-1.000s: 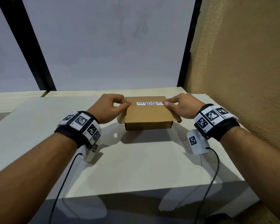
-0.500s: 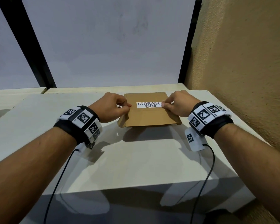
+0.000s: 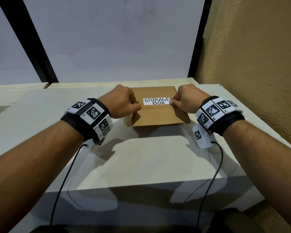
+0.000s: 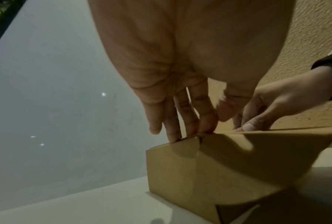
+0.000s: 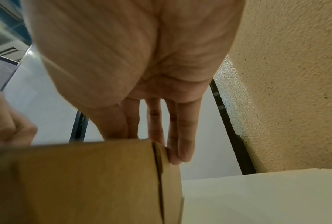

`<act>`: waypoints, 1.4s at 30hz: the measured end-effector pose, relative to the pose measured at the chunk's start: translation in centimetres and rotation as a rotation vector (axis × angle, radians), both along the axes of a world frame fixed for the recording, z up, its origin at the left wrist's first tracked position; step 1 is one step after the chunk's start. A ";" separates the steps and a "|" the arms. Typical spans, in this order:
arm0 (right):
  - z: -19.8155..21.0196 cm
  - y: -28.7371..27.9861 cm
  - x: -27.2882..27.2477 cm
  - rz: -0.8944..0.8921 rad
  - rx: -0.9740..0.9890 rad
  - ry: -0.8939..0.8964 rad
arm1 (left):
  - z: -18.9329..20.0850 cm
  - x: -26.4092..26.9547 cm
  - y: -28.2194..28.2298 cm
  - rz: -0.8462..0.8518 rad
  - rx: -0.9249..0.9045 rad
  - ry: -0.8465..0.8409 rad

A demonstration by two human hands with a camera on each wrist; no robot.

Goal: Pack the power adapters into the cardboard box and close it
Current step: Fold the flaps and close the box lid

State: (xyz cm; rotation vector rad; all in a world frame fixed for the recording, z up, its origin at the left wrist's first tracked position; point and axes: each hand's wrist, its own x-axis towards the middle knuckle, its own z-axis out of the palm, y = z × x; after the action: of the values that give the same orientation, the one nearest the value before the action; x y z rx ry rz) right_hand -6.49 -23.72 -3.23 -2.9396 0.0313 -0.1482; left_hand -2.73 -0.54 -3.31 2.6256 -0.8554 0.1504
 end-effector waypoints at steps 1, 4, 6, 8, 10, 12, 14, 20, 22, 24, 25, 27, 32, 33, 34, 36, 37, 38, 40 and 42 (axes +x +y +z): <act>0.0 0.0 -0.1 0.002 -0.001 -0.002 | 0.0 -0.3 -0.3 0.006 0.010 -0.007; 0.0 0.1 -0.3 -0.002 -0.012 -0.004 | 0.0 -1.0 -0.8 0.031 0.059 -0.011; 0.1 0.4 -0.3 -0.008 -0.031 0.009 | 0.1 -1.4 -1.1 0.040 0.112 -0.027; 0.2 0.6 -0.3 -0.018 -0.030 0.018 | 0.4 -1.9 -1.6 0.073 0.185 -0.063; 0.6 0.7 -0.4 -0.015 -0.024 0.037 | 0.7 -2.4 -2.3 0.141 0.227 -0.081; 1.3 0.5 -0.7 -0.014 -0.017 0.069 | 1.0 -2.6 -2.9 0.196 0.222 -0.070; 1.7 0.3 -1.2 -0.018 0.007 0.091 | 1.0 -2.7 -3.2 0.240 0.174 -0.021; 0.8 -1.1 -2.8 -0.099 0.321 0.170 | -0.3 -2.9 -1.9 0.362 0.041 0.189; 0.7 -1.3 -3.1 -0.122 0.383 0.188 | -0.4 -3.2 -1.5 0.368 0.037 0.258; 0.6 -1.4 -3.2 -0.137 0.446 0.205 | -0.4 -3.5 -1.3 0.366 0.026 0.312; 0.5 -1.4 -3.2 -0.142 0.471 0.217 | -0.4 -3.5 -1.1 0.362 0.016 0.331; 0.5 -1.3 -3.3 -0.159 0.498 0.231 | -0.4 -3.5 -0.9 0.355 0.019 0.355; 0.5 -0.8 -3.1 -0.223 0.576 0.235 | -0.4 -2.9 0.1 0.338 -0.066 0.461; 0.3 -0.6 -3.1 -0.236 0.613 0.241 | -0.4 -2.8 0.3 0.337 -0.103 0.497; 0.1 -0.5 -3.1 -0.247 0.662 0.244 | -0.4 -2.8 0.4 0.336 -0.139 0.535; -0.2 -0.3 -3.2 -0.270 0.754 0.244 | -0.3 -2.8 0.7 0.323 -0.196 0.595; -0.3 -0.2 -3.3 -0.280 0.783 0.243 | -0.3 -2.8 0.8 0.311 -0.218 0.620; -0.4 -0.1 -3.4 -0.288 0.807 0.243 | -0.2 -2.8 1.0 0.302 -0.231 0.643; -0.5 -0.1 -3.4 -0.292 0.837 0.247 | -0.2 -2.8 1.2 0.289 -0.231 0.658; -0.6 -0.3 -3.5 -0.290 0.825 0.259 | -0.1 -2.8 1.3 0.282 -0.219 0.648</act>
State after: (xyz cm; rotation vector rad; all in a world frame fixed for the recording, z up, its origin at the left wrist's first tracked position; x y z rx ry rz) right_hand -9.96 -24.00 -3.87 -2.0955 0.4428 0.1702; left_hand -5.58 0.74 -3.43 2.3389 -0.2316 -0.4818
